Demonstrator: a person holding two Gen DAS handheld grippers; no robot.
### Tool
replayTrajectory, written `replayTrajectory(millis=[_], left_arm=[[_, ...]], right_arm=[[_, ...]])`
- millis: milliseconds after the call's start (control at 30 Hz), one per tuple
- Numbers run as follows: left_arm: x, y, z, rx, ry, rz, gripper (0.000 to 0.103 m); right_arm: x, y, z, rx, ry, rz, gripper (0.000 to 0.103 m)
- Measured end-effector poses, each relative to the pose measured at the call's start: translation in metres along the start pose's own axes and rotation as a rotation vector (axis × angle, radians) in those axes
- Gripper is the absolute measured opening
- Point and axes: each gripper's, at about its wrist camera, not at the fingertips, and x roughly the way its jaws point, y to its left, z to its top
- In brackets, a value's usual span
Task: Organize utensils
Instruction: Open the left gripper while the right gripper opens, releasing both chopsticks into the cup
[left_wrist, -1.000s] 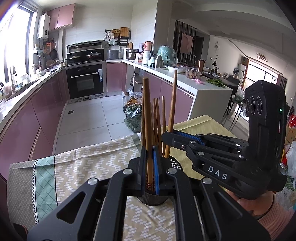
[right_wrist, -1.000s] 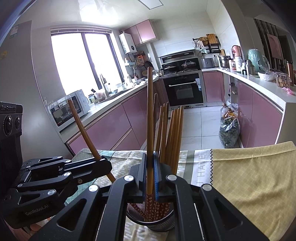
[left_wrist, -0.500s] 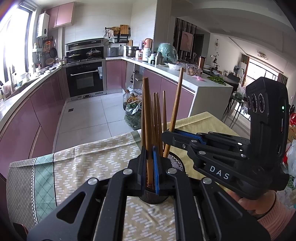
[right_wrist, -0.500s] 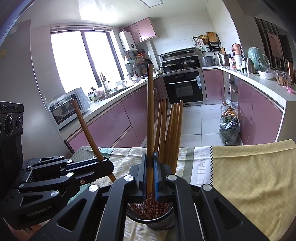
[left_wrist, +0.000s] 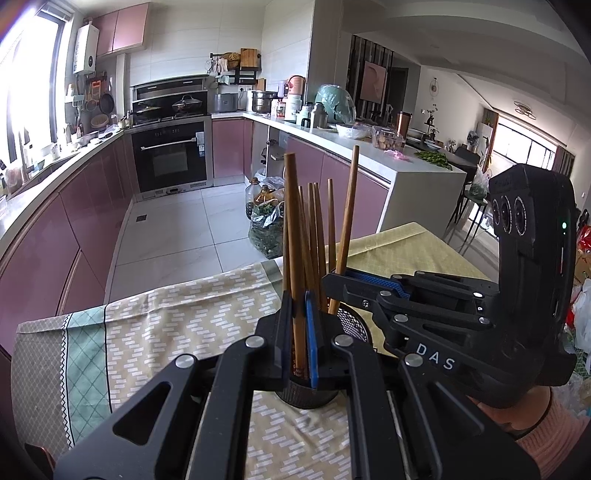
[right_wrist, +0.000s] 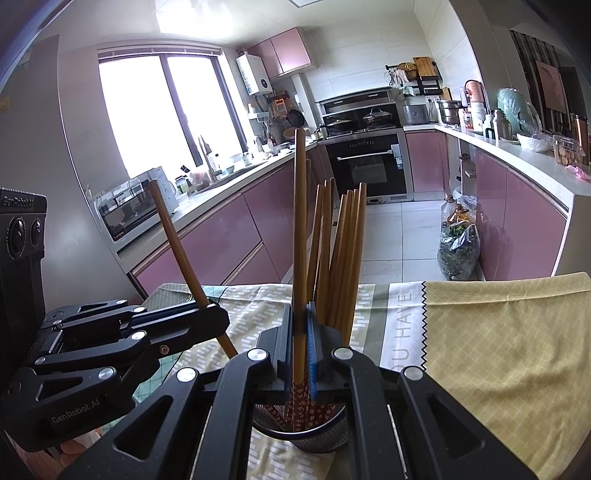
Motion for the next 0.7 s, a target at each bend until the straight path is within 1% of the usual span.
replayTrajectory(millis=[100,433,700], left_arm=[[0.004,0.001,0.0,0.001,0.006,-0.003,0.008],[0.03,0.011,0.0,-0.03,0.063,-0.025,0.008],[0.041,0.017,-0.006,-0.038,0.08,-0.028,0.008]], right_arm=[[0.004,-0.001,-0.001,0.001,0.012,-0.001,0.006],[0.015,-0.001,-0.003,0.011,0.041,0.001,0.008],[0.017,0.0,-0.005,0.014,0.044,0.003,0.008]])
